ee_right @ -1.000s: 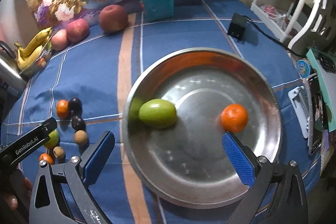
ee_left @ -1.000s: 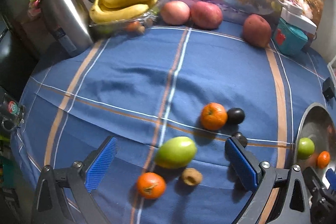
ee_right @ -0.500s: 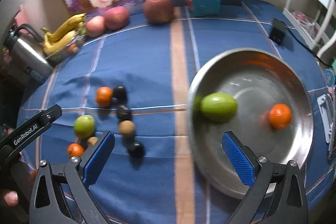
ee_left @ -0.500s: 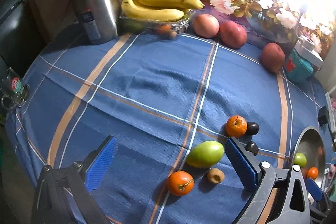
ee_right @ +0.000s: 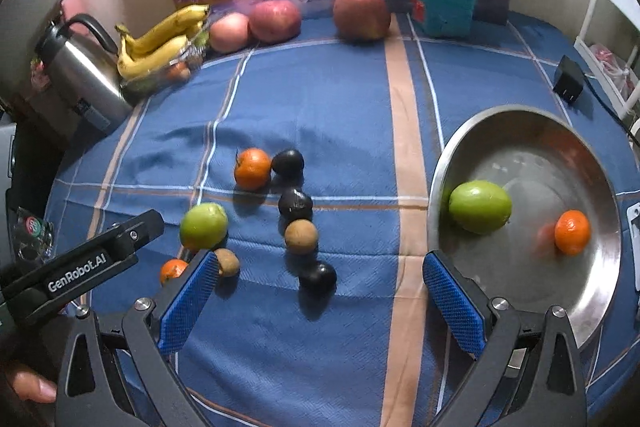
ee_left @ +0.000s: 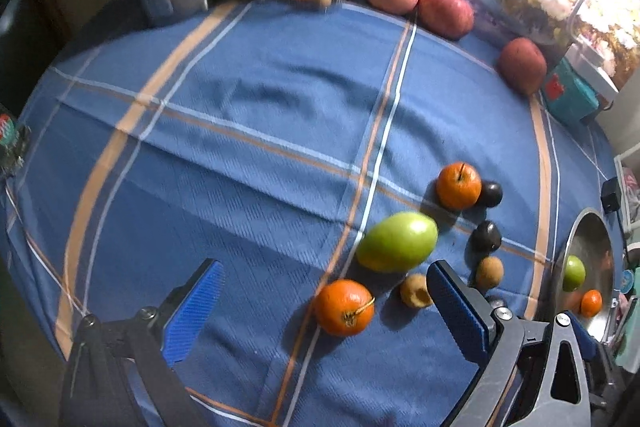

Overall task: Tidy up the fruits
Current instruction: 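Grasp the stemmed orange with the left tool while the right tool grasps a black plum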

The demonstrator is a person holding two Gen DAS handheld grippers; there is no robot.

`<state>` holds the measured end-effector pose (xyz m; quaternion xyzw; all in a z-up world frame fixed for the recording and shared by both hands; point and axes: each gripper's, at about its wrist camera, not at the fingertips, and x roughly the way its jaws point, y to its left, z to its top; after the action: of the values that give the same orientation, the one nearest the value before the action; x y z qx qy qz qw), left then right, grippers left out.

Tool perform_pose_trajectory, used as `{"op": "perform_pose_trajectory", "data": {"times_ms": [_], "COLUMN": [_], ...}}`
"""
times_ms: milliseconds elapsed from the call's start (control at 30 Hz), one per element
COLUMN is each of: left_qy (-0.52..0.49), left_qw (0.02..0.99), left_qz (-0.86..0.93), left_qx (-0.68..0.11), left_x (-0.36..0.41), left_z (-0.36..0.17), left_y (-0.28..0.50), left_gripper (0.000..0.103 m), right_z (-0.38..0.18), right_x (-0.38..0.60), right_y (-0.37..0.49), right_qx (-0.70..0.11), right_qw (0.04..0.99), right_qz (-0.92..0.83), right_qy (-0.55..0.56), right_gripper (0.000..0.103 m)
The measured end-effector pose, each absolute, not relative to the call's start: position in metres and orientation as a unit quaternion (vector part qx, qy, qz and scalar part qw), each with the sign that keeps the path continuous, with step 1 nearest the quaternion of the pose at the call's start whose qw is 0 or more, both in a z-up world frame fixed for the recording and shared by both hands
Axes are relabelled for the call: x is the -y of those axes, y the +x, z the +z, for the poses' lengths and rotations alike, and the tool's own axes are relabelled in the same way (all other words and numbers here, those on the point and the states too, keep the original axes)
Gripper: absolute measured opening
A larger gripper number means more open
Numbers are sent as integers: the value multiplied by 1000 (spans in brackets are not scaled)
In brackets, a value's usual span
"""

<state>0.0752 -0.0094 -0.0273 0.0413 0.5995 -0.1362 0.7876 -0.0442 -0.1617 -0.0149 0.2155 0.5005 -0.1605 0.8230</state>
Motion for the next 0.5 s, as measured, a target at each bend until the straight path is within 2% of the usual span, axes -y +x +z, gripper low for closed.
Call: {"op": "perform_pose_trajectory", "data": {"times_ms": [100, 167, 233, 400, 500], "left_qy": [34, 25, 25, 19, 15], "left_qw": [778, 770, 764, 751, 748], "left_qz": [-135, -137, -138, -145, -148], "left_qx": [-613, -622, -629, -643, -646], "left_x": [8, 7, 7, 6, 5], "left_z": [-34, -38, -42, -49, -52], "left_y": [75, 74, 73, 67, 64], "left_gripper": [99, 93, 91, 82, 69], "right_z": [-28, -35, -42, -59, -66], "right_x": [159, 156, 154, 152, 152], "right_y": [-41, -39, -37, -34, -34], "right_qx": [-519, -531, -542, -565, -573], "right_qw": [813, 807, 801, 785, 779], "right_qz": [-156, -152, -146, -144, -145], "right_qy": [213, 210, 208, 210, 206], "right_gripper": [100, 94, 84, 76, 66]}}
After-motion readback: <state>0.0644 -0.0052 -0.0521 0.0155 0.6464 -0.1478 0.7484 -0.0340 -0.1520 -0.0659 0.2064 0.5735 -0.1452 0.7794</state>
